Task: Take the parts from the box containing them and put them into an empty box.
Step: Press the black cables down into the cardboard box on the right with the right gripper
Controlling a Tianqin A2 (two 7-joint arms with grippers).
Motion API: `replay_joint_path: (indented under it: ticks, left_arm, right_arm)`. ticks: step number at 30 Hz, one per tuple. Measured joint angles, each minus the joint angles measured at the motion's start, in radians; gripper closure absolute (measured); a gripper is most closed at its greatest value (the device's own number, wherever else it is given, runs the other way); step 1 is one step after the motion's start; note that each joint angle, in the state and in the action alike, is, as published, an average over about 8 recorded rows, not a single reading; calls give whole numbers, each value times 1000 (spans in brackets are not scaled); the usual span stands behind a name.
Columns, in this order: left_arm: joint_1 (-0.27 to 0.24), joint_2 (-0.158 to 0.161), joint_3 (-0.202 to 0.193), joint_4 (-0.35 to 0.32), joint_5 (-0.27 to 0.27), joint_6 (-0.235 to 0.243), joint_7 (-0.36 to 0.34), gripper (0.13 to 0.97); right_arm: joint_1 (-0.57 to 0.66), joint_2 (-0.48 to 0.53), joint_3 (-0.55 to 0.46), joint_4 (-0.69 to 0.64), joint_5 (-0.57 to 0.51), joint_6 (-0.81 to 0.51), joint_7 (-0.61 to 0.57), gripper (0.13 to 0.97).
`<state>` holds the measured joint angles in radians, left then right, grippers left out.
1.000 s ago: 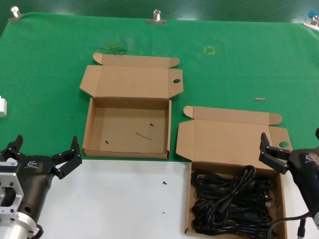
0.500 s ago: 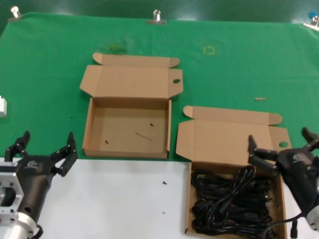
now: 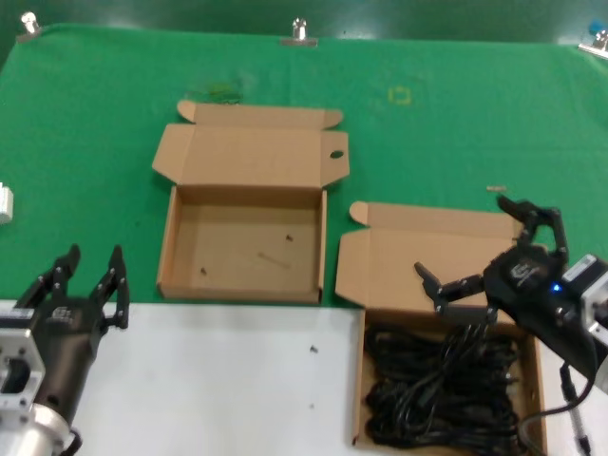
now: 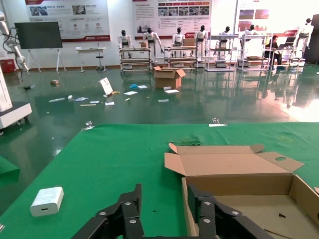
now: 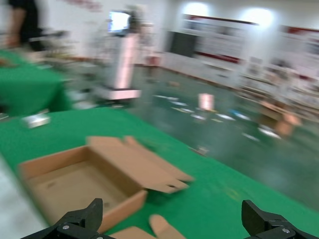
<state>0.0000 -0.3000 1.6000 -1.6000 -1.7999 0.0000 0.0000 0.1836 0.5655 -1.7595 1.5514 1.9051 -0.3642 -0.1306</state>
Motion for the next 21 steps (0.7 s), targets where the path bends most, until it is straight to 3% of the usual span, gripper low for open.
replay_joint_path:
  ticks: [5,9,17,21]
  left_arm:
    - [0,0,0,0,0,0,0,776]
    - [0,0,0,0,0,0,0,776]
    - [0,0,0,0,0,0,0,898]
    - [0,0,0,0,0,0,0,919]
  right_arm:
    - [110,97,-51,-44,3,-208,-69,129]
    - [194,149,-96,-95,-20,-363,-118,129]
    - [351,183,-181,-274,-99,-627,-299,129]
    - [414,185,-214,-369,-134,-734,-412,129]
